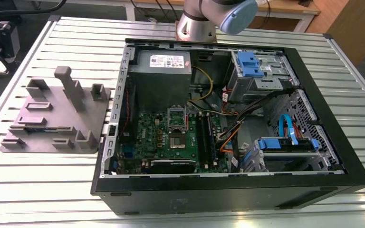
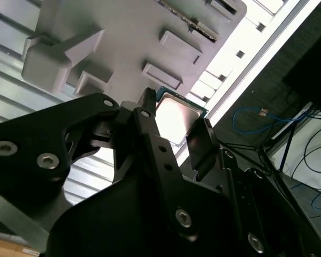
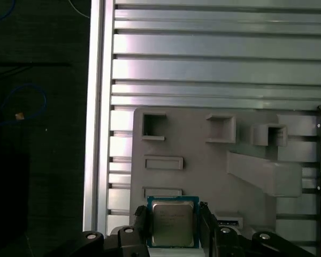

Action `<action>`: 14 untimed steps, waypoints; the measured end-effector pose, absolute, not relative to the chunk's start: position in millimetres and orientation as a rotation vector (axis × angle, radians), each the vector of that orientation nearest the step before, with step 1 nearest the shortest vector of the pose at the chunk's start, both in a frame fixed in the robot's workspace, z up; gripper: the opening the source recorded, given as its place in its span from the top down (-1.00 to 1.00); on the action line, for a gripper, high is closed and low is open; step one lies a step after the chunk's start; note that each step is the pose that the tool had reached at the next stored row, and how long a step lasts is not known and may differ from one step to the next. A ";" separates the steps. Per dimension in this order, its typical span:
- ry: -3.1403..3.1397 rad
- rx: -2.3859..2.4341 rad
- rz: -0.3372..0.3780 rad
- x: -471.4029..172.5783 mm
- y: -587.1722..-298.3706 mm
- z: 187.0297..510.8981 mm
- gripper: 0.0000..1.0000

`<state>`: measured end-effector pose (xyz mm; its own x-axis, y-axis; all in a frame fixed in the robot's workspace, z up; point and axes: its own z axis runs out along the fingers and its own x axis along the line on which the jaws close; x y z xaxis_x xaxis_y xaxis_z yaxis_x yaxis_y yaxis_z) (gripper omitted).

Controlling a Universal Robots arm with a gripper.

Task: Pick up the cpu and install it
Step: 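Pick up the cpu and move it towards the insertion slot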

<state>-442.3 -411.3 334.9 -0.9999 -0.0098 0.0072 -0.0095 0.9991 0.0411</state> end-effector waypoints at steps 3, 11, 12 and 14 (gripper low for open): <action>-3.133 0.015 -0.064 -442.3 -411.3 339.1 0.05; -3.134 0.015 -0.064 -442.3 -411.3 351.7 0.05; -3.133 0.015 -0.064 -442.4 -411.3 353.1 0.05; -3.133 0.015 -0.064 -442.4 -411.3 355.9 0.05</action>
